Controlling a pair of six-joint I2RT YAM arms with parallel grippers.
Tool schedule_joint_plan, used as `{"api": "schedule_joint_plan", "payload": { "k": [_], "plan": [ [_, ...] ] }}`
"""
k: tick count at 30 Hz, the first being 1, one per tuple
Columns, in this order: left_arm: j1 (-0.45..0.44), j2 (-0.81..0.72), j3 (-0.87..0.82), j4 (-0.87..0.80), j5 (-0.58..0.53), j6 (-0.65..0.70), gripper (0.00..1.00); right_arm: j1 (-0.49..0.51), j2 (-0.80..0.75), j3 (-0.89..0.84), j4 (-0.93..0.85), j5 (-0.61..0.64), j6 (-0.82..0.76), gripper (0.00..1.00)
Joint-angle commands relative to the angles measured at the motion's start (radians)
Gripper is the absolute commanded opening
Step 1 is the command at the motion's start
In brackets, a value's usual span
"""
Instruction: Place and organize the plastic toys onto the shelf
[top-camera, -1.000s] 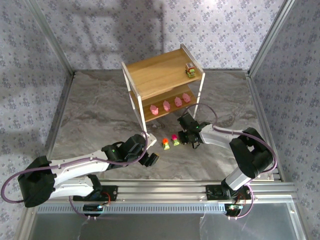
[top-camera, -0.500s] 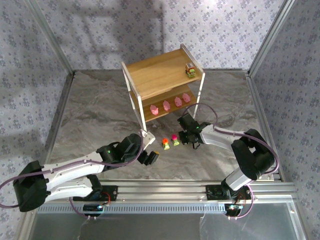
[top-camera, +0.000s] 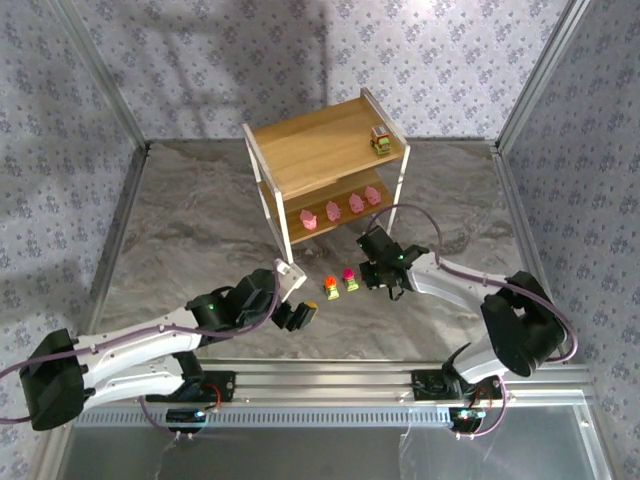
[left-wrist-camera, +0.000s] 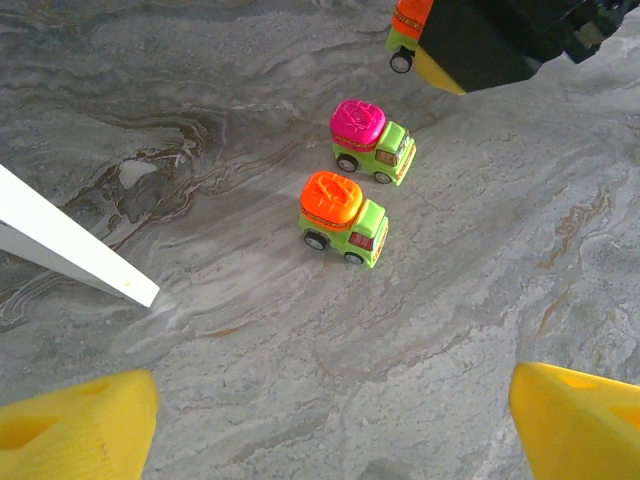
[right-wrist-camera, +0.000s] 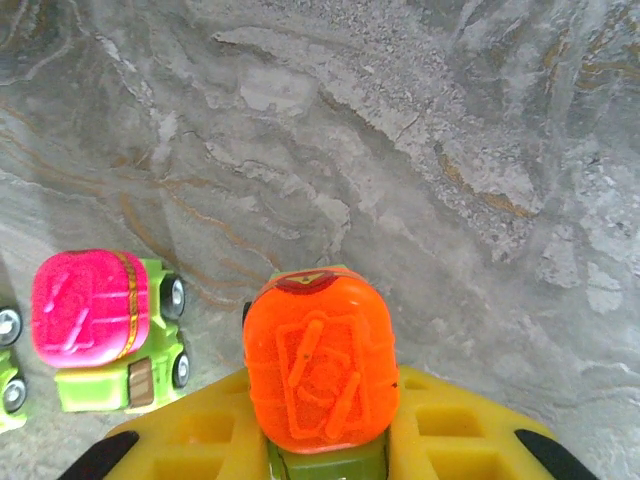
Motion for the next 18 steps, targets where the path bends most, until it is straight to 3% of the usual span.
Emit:
{"api": "schedule_joint_plan", "payload": {
  "k": [1,18],
  "plan": [
    [-0.009,-0.028,-0.009,0.019,-0.006,0.012,0.91,0.014,-0.049,0.047,-0.072,0.037,0.005,0.26],
    [-0.009,-0.044,-0.014,0.016,-0.019,0.012,0.91,0.097,-0.218,0.28,-0.306,0.105,0.015,0.26]
  ]
}}
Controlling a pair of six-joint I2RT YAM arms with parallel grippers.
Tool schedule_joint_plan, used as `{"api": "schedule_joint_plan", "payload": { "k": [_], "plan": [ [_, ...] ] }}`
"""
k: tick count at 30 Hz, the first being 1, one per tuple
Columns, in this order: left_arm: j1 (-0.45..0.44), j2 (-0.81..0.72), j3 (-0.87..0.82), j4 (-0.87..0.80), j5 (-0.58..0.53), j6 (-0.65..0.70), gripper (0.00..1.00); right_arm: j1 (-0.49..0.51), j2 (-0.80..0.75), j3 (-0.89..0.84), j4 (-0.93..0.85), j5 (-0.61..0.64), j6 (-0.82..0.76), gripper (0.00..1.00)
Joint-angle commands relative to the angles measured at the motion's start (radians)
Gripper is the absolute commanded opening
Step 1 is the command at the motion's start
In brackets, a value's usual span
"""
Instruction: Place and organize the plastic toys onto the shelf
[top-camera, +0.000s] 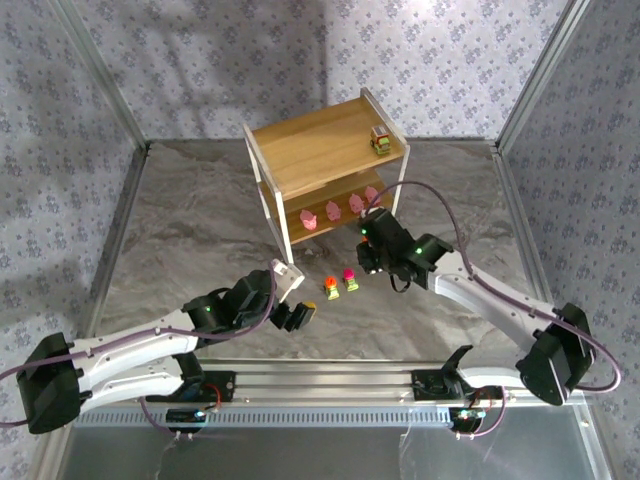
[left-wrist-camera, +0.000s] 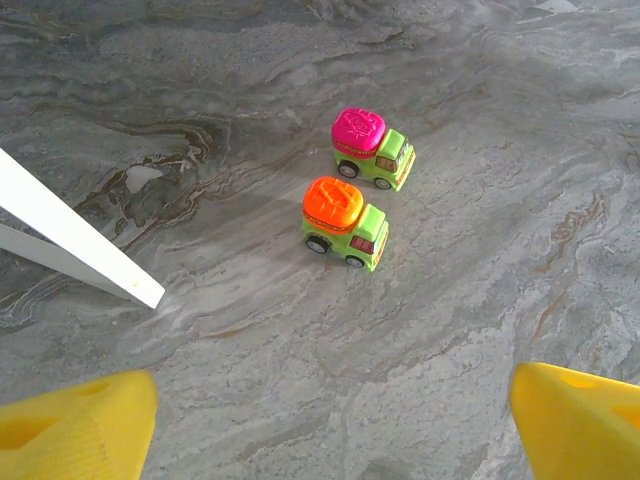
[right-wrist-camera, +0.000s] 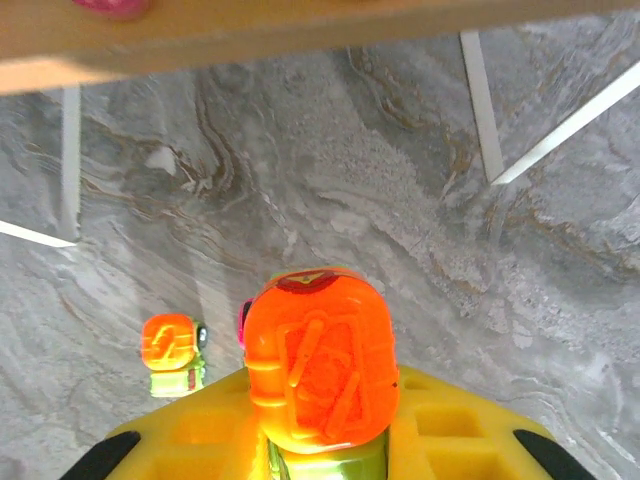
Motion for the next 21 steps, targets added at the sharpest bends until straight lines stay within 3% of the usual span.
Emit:
{"api": "schedule_joint_plan", "payload": {
  "k": [1,21],
  "plan": [
    [-0.009,-0.017,-0.001,0.013,-0.014,0.012,0.91,0.022,-0.036,0.069,-0.096,0.045,0.011,0.26],
    [-0.009,-0.026,-0.005,0.017,-0.01,0.013,0.91,0.107,-0.02,0.458,-0.245,0.147,-0.052,0.25]
  ]
}}
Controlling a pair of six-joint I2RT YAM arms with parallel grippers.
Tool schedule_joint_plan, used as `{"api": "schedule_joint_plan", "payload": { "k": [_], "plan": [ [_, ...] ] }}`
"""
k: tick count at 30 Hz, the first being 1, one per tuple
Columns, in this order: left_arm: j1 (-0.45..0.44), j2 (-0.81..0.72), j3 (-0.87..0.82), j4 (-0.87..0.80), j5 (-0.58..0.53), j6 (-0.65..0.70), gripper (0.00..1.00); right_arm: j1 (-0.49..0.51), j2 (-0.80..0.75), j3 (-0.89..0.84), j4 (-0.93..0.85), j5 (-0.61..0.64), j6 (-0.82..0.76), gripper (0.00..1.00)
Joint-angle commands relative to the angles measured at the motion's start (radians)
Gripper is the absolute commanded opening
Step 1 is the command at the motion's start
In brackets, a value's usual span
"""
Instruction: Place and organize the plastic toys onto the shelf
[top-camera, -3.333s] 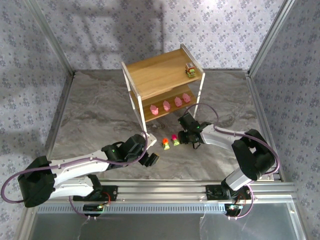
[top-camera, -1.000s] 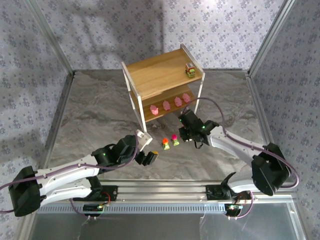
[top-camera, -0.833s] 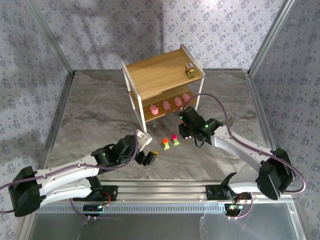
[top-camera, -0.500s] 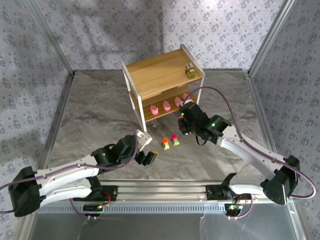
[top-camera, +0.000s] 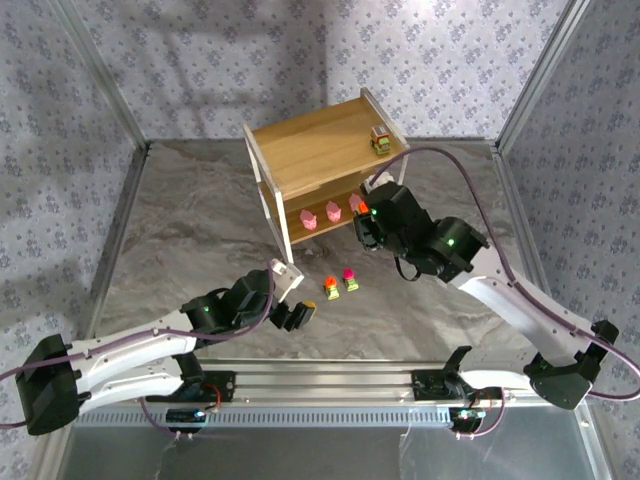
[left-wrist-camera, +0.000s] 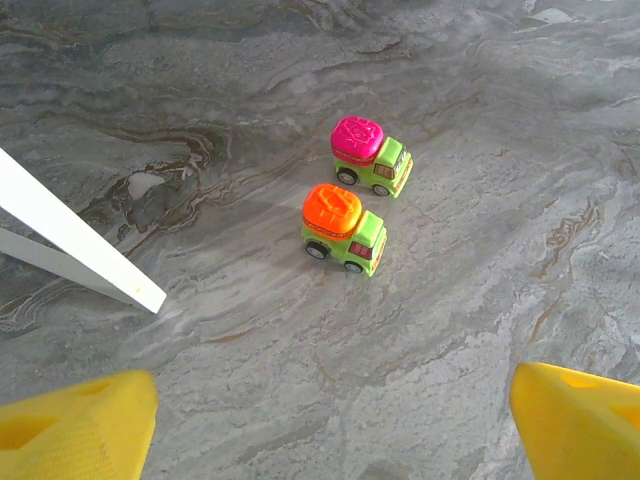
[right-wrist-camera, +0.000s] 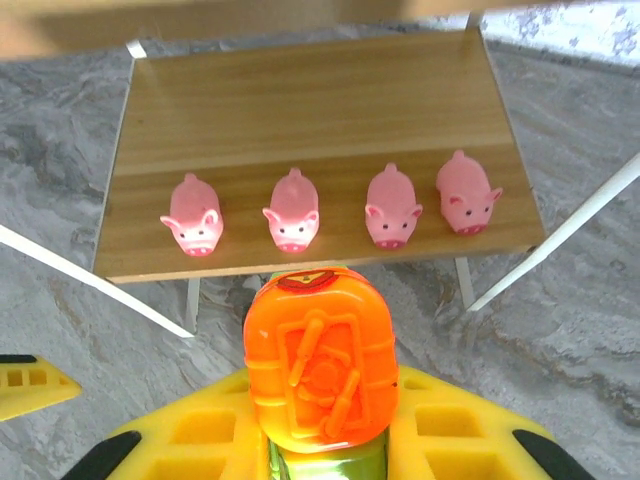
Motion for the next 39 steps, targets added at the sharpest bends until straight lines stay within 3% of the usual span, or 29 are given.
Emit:
{"api": "schedule_joint_plan", "payload": {
  "k": [1,20,39],
  "plan": [
    [-0.009,-0.013,-0.006,0.016,-0.01,0.012,0.91,0.01,0.019,0.078,-0.042,0.038,-0.035,0.25],
    [-0.009,-0.048,-0.015,0.013,-0.017,0.011,0.91,-0.021,0.175,0.36,-0.078,0.074,-0.141,0.25],
    [-0.009,-0.068,-0.019,0.007,-0.025,0.01,0.91,-0.186,0.373,0.59,-0.144,-0.056,-0.184,0.26]
  ]
}}
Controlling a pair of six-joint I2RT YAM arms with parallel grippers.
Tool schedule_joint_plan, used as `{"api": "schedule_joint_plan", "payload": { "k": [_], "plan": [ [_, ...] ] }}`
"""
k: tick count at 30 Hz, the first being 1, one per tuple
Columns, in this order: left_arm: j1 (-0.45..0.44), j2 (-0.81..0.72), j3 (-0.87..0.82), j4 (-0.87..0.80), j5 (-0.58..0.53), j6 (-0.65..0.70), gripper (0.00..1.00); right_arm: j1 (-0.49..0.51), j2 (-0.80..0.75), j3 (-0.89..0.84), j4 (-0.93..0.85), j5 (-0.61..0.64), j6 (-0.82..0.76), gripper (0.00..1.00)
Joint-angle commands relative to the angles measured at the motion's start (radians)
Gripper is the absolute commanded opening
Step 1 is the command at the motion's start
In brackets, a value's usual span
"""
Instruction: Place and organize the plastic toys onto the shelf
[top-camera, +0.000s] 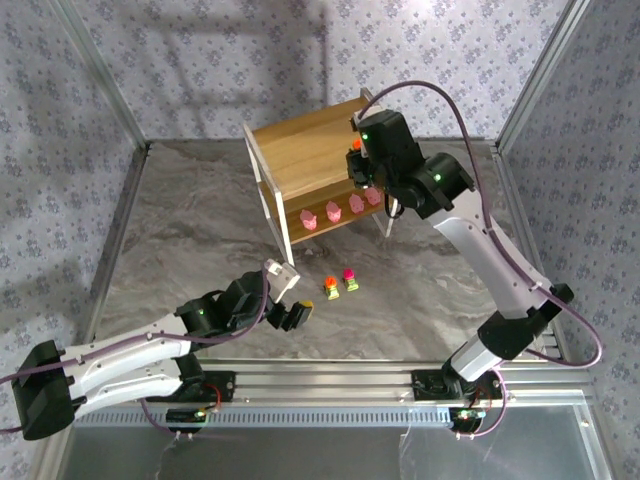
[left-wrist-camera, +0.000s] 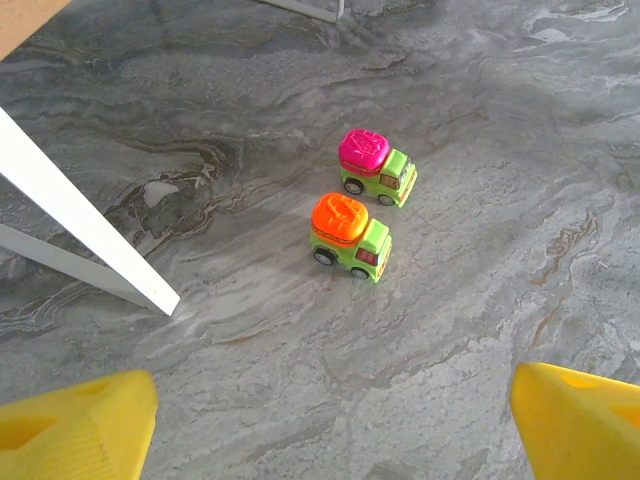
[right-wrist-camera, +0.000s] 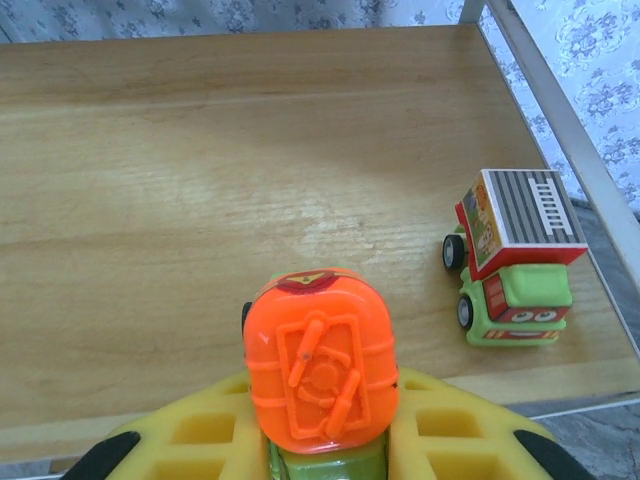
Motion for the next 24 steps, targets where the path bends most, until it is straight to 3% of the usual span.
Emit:
{"api": "schedule_joint_plan", "payload": {
  "k": [1,24],
  "plan": [
    [-0.009,-0.017,-0.001,0.007,-0.011,0.01,0.91,-0.029,0.021,0.048,-0.04,-0.042,-0.02,0.26],
    [-0.009,-0.013,0.001,0.003,-0.017,0.01,0.91,-0.091,0.102,0.12,-0.061,-0.107,-0.037,0.28]
  ]
}}
